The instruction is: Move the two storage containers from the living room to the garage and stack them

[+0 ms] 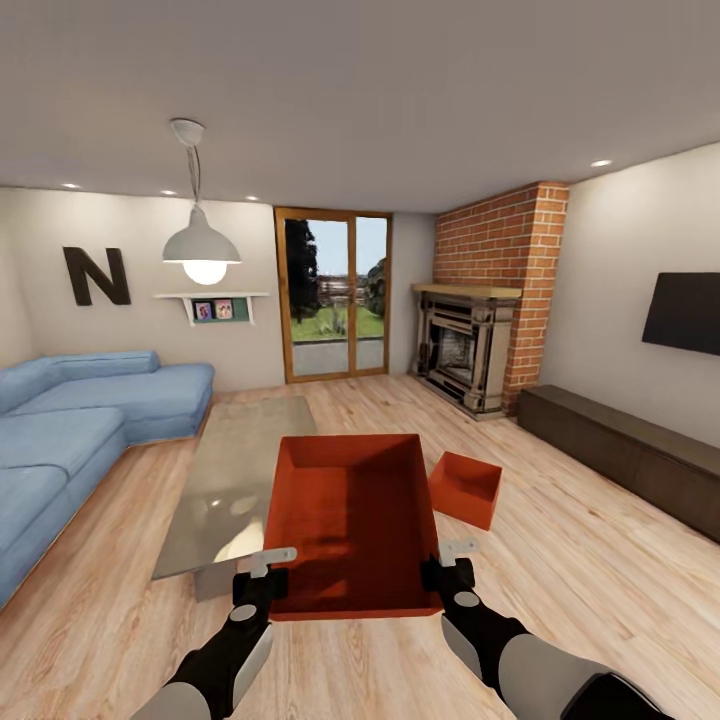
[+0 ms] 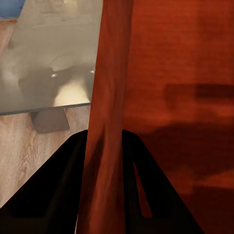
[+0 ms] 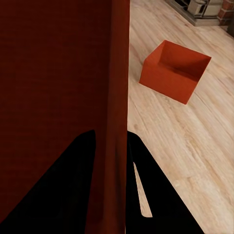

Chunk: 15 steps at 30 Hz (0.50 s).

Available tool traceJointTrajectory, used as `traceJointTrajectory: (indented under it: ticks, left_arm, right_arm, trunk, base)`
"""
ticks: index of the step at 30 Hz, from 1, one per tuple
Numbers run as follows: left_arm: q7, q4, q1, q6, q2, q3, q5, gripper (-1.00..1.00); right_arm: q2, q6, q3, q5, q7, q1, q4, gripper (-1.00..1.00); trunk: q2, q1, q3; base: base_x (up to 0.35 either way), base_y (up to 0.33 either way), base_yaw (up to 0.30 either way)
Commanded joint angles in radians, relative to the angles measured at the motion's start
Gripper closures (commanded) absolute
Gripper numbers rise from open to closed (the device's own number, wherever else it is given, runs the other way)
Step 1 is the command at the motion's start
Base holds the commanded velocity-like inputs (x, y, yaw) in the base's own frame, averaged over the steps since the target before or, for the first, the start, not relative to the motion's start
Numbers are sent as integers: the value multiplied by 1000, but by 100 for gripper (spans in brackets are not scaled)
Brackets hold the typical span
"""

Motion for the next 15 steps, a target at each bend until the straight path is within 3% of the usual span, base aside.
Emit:
traceJointTrajectory:
  ticks: [1,7,15]
  left_arm:
    - [28,2,-1,-3,1,27,43,100]
    - [28,3,-1,-2,2,27,46,100]
    - [28,3,-1,-4,3,27,46,100]
  right_arm:
    - [0,-23,-38,4,-2,-1,-2,100]
    - [0,-22,-39,3,-2,-1,-2,100]
    - [0,-22,-40,3,-2,-1,-2,100]
  trunk:
    - [-1,0,-2]
    - [-1,0,-2]
    - [-1,0,-2]
  base:
    - [0,0,12]
    - [0,0,86]
    - [0,0,265]
